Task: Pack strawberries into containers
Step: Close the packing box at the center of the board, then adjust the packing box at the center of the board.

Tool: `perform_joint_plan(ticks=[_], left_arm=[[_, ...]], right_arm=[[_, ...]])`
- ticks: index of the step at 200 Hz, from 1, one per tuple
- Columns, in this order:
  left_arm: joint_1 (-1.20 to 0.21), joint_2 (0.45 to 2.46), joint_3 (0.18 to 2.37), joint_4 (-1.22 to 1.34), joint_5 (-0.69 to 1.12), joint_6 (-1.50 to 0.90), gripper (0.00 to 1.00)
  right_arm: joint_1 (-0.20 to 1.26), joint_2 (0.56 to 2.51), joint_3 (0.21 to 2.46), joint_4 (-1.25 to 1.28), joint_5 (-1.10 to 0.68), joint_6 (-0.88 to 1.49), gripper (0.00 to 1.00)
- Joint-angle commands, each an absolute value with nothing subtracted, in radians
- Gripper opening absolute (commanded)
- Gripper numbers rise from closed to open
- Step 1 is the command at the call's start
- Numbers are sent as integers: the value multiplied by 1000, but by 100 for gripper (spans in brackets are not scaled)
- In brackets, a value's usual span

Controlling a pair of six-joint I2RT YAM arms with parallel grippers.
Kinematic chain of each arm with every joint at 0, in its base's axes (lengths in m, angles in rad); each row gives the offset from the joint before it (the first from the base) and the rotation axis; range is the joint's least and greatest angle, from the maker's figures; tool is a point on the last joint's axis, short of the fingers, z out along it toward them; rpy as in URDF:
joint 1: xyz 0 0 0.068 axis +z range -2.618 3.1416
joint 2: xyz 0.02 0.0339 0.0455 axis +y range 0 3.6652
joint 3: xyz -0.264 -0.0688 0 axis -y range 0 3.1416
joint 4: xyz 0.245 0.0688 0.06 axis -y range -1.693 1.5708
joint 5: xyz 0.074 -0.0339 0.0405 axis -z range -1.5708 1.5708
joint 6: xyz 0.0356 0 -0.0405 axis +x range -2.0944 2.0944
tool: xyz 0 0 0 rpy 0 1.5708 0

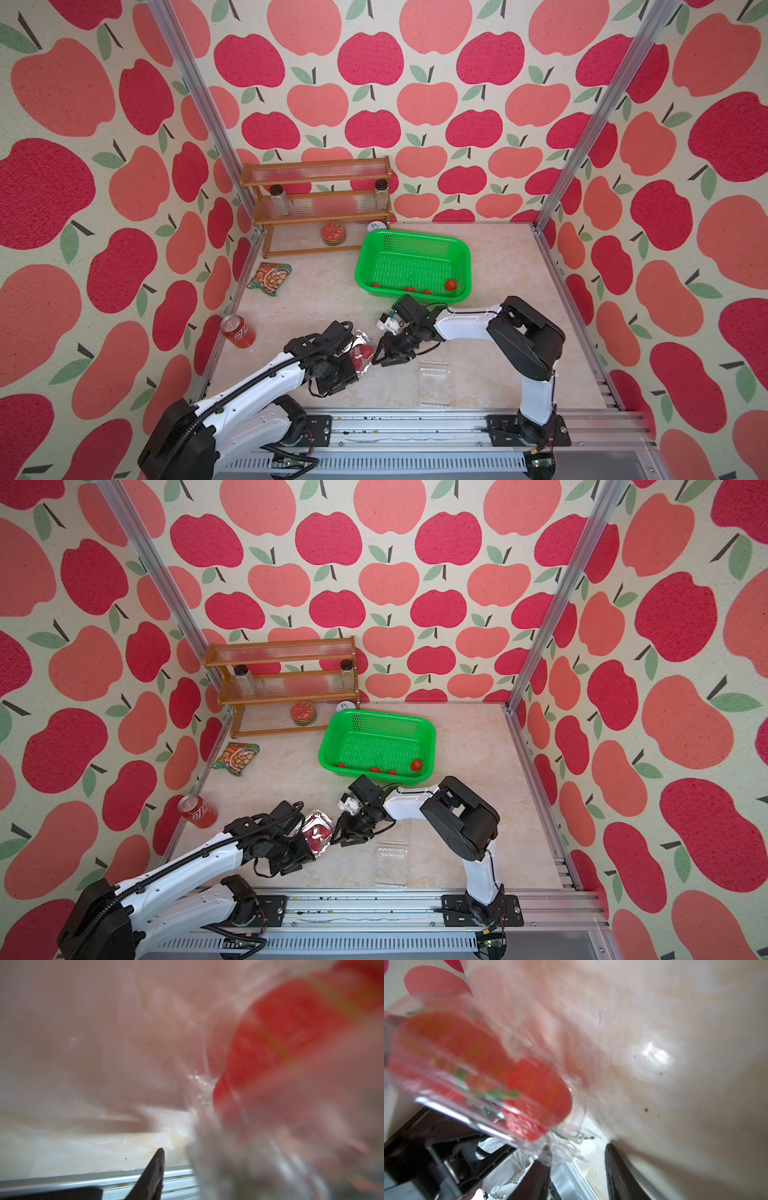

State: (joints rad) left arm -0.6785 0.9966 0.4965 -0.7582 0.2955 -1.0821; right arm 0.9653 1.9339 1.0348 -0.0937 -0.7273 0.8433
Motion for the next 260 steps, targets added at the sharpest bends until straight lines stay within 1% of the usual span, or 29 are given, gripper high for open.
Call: perform_joint_plan(ticks=[1, 28, 56, 74, 92, 141, 205, 260], left_arm=[[-678, 983, 483, -826, 266, -1075, 42], [-671, 928, 523, -844, 233, -1070, 43], [-656, 931, 569, -867, 219, -1047, 43], [-655, 941, 594, -871, 214, -1043, 43], [-654, 943, 621, -874, 203, -1040, 43], [-637, 909, 658, -909, 175, -1033, 45], [-613, 791, 633, -937, 145, -1063, 48], [-579, 728, 617, -969, 138, -1066, 48]], right_arm=[[957, 1962, 1032, -124, -676, 857, 45], [957, 1953, 1033, -125, -676, 859, 45], [956, 1919, 1058, -184, -657, 821, 45], [956, 1884, 1091, -256, -619, 778, 47], [946, 1871, 1109, -277, -610, 767, 50], [949, 1970, 1225, -235, -652, 803, 50], [984, 2098, 1375, -215, -651, 859, 50], [1020, 2242, 1571, -219, -661, 899, 48]])
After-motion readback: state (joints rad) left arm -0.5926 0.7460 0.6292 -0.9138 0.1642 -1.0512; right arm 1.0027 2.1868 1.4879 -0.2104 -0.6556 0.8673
